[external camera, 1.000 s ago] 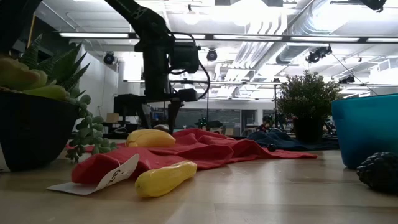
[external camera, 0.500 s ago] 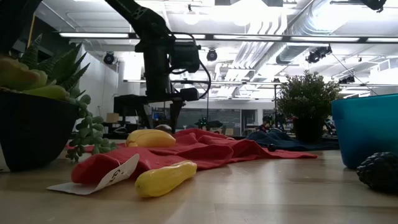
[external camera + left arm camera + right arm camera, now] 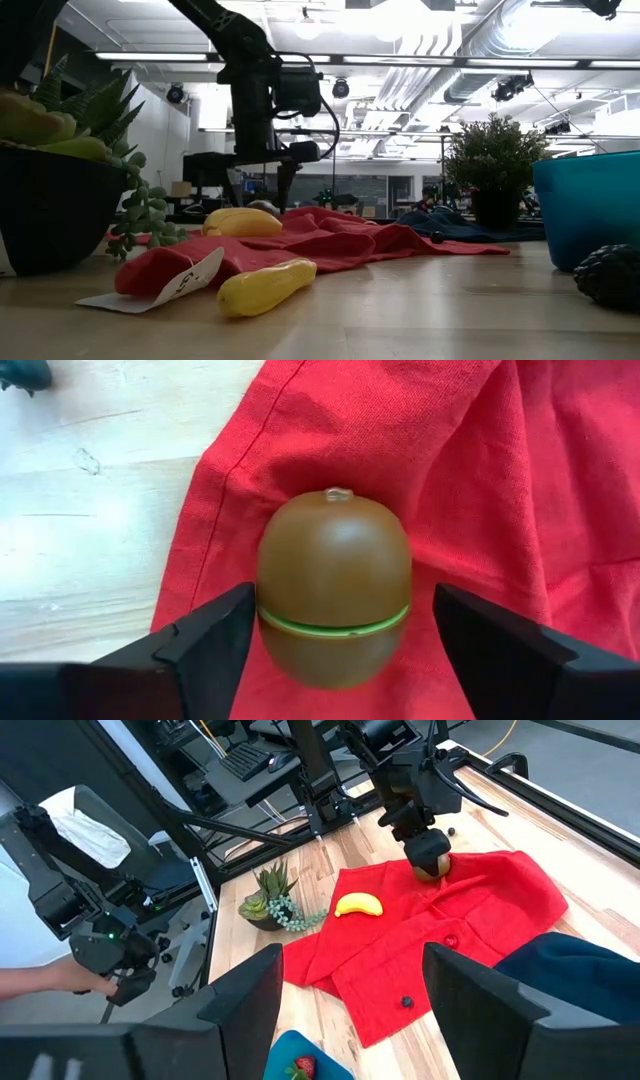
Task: Pick and placing Produce into tupperware
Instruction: Put the kiwi into the blue bin
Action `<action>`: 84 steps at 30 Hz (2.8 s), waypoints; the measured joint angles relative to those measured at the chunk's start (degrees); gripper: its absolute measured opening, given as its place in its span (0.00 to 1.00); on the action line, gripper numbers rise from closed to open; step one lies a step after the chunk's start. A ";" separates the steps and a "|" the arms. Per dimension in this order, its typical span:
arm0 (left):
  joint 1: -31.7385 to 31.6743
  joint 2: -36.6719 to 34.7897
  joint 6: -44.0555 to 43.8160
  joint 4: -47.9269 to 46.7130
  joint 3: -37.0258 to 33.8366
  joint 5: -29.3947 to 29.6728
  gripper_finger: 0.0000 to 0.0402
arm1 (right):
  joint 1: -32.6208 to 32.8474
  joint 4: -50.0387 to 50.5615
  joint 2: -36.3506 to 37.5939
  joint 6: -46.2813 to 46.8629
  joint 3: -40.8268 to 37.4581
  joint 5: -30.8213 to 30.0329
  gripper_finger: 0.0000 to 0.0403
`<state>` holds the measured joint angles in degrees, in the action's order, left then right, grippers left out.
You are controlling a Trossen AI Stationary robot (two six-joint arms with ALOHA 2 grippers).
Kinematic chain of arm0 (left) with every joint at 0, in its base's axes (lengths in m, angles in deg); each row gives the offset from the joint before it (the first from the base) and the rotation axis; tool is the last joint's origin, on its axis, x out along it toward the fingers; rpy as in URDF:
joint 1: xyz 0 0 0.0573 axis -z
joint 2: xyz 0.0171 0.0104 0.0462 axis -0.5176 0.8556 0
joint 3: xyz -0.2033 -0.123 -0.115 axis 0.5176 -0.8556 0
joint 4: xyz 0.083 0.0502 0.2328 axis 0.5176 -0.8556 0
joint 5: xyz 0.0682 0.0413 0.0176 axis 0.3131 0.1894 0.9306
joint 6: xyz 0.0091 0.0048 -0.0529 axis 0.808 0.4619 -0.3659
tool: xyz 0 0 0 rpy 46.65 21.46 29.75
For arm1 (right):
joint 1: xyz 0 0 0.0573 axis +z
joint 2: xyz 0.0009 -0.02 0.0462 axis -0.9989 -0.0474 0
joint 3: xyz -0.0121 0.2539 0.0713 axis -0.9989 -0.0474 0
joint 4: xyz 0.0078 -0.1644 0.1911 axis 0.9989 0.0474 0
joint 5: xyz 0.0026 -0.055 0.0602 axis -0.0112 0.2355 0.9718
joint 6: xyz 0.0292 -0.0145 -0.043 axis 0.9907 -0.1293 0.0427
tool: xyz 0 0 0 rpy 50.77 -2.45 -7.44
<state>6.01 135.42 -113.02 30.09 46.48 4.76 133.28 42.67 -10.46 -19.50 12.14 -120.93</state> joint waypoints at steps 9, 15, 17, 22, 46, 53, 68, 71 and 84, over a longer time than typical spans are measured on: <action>0.02 1.33 0.04 0.24 -0.02 -0.50 0.69 | 0.00 0.00 0.02 0.02 0.00 -0.01 0.58; -0.02 1.36 0.09 0.25 -0.04 -0.07 0.65 | 0.00 0.00 0.02 0.02 0.00 -0.01 0.58; -0.02 1.36 0.09 0.28 -0.04 0.00 0.64 | 0.00 0.00 0.02 0.05 0.00 -0.01 0.58; -0.02 1.67 0.23 0.27 0.05 0.21 0.61 | 0.00 0.00 0.02 0.27 0.00 -0.01 0.58; 0.03 1.77 1.07 0.26 0.07 -1.12 0.61 | 0.00 0.00 0.01 0.26 0.00 -0.01 0.58; 0.02 1.77 1.20 0.46 0.07 -3.26 0.61 | 0.02 0.00 0.02 0.24 0.00 -0.40 0.58; 0.08 1.88 10.93 -4.63 10.66 -3.39 0.61 | 0.01 -0.02 0.01 0.27 0.00 -1.74 0.58; 0.07 1.88 13.38 -6.66 13.86 -2.62 0.61 | 0.02 -0.02 0.02 0.37 0.00 -1.85 0.58; 0.07 1.81 21.06 -11.54 23.07 -2.38 0.61 | 0.02 -0.04 0.02 2.56 0.00 -3.52 0.58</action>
<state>6.07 137.23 -91.96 18.55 69.55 2.38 133.30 42.63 -10.44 -16.94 12.14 -124.46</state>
